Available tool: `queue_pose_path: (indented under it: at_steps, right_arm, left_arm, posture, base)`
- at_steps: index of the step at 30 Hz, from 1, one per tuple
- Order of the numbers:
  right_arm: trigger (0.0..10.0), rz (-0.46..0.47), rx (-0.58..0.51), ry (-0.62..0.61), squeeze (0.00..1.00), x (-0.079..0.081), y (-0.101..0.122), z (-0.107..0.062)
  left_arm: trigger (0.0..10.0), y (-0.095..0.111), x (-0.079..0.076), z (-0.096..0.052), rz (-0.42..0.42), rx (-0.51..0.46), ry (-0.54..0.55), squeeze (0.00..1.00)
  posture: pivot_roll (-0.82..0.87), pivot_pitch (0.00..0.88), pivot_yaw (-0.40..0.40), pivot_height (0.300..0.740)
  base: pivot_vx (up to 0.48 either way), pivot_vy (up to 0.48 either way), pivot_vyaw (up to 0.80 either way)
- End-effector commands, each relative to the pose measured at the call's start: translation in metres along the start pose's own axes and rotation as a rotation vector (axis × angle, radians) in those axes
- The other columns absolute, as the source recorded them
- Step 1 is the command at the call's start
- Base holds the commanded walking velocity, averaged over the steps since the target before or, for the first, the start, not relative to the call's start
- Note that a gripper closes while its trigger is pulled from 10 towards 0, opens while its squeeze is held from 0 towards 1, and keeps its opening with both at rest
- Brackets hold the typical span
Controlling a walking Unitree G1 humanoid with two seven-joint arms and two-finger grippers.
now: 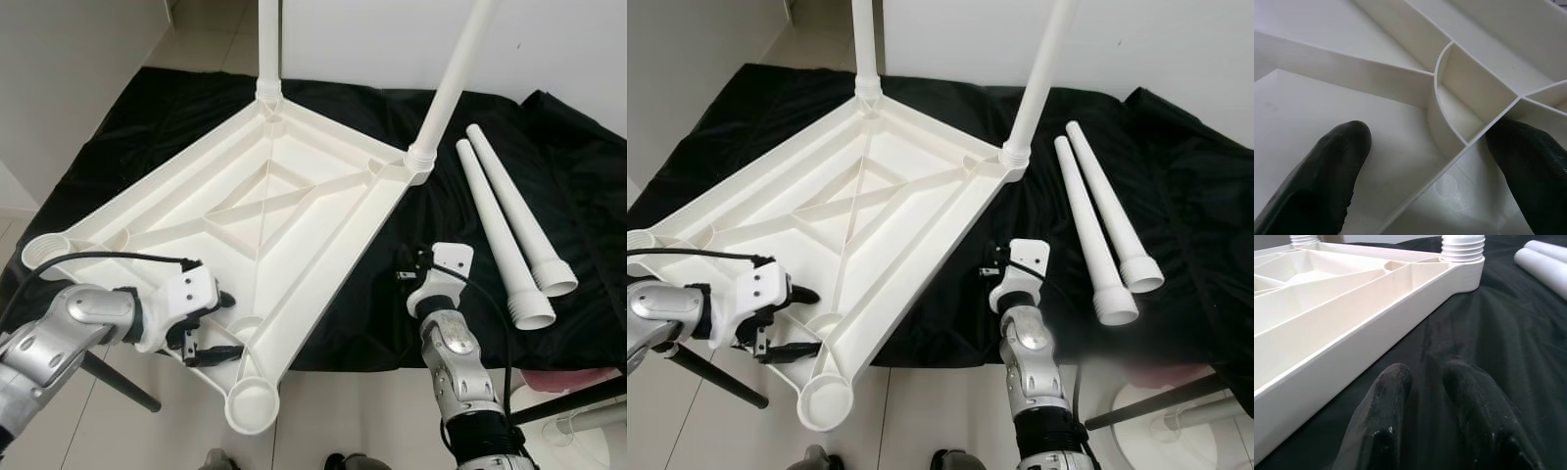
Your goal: Building children table
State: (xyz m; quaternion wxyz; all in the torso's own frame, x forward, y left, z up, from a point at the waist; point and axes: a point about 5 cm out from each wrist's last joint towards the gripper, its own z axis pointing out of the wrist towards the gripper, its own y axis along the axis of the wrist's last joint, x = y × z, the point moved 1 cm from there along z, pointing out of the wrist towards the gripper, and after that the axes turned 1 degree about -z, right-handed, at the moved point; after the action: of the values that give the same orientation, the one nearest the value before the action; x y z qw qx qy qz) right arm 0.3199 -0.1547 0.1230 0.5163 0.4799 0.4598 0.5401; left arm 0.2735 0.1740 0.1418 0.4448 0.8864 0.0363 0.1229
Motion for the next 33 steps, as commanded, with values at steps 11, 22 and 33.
queue_pose_path:
  at_steps: [11,22,33]
  right_arm:
    - [10.0,0.004,0.013,-0.013,0.00,-0.003,-0.004,-0.003]
    - [10.0,0.014,0.008,-0.013,0.00,0.001,-0.003,-0.001]
    - [10.0,0.020,0.003,-0.039,0.00,-0.002,-0.003,-0.001]
  left_arm:
    - [0.0,-0.001,0.006,0.006,-0.075,-0.045,0.067,0.00]
    - [4.7,0.028,0.002,0.032,-0.026,-0.165,0.094,0.00]
    - [10.0,0.068,0.006,0.057,0.015,-0.330,0.138,0.00]
  posture:
    - [0.04,0.143,-0.024,0.740]
    - [0.05,0.143,-0.020,0.740]
    - [0.03,0.147,0.001,0.740]
  base:
    - [0.000,0.000,0.00]
    - [0.000,0.000,0.00]
    - [0.000,0.000,0.00]
